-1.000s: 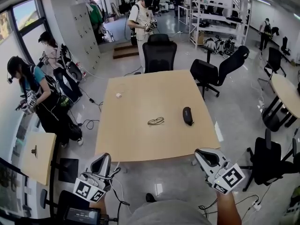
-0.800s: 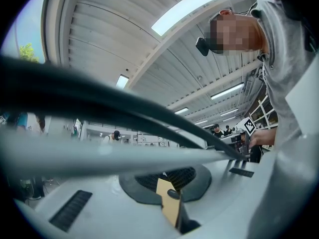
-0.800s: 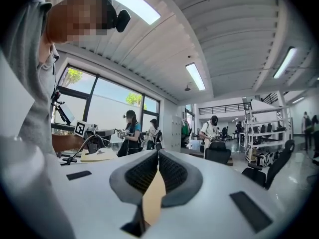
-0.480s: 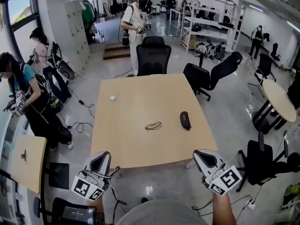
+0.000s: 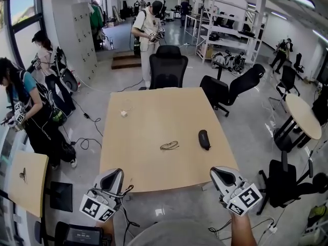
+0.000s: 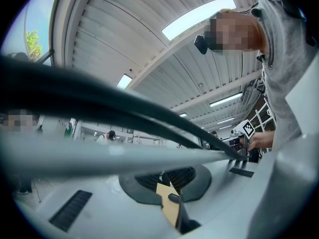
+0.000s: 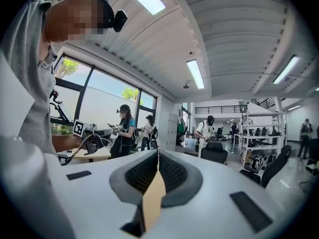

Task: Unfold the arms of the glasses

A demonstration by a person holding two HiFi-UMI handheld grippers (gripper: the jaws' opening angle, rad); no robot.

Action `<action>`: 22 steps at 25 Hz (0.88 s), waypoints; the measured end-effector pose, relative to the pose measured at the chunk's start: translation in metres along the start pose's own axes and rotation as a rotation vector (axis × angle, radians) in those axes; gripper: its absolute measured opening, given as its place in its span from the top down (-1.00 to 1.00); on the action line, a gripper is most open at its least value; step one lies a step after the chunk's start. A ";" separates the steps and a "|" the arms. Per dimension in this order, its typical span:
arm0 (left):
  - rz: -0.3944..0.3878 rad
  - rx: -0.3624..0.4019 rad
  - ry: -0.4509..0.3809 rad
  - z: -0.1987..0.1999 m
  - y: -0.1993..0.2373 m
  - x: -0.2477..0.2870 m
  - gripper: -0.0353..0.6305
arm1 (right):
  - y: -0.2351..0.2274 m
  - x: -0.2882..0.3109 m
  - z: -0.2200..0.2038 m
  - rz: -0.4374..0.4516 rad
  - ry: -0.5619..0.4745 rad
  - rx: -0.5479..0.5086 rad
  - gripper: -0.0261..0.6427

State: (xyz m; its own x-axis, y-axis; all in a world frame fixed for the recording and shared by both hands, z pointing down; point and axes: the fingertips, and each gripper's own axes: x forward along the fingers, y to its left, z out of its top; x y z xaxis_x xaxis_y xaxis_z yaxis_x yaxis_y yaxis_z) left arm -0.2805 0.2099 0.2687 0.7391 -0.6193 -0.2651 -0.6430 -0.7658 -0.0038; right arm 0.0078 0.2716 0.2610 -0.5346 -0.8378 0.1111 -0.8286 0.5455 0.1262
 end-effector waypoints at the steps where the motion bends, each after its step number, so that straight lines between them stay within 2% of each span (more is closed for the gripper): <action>1: 0.003 -0.007 0.003 -0.004 0.004 0.002 0.87 | 0.000 0.006 -0.001 0.006 0.001 -0.002 0.89; 4: 0.002 -0.039 0.023 -0.020 0.007 0.013 0.87 | -0.008 0.015 -0.006 0.016 0.022 -0.006 0.89; 10: 0.008 -0.053 0.077 -0.049 0.013 0.064 0.87 | -0.060 0.040 -0.027 0.043 0.046 0.032 0.89; 16: 0.058 -0.037 0.120 -0.076 0.012 0.129 0.87 | -0.123 0.074 -0.043 0.130 0.029 0.051 0.89; 22: 0.090 -0.005 0.104 -0.089 0.002 0.195 0.87 | -0.174 0.111 -0.056 0.242 0.025 0.034 0.89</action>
State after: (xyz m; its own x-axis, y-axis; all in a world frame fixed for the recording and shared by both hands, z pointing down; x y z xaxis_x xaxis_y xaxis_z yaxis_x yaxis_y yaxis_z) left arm -0.1204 0.0721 0.3028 0.6958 -0.6996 -0.1628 -0.7065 -0.7074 0.0202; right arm 0.1020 0.0848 0.3065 -0.7142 -0.6816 0.1589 -0.6821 0.7288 0.0600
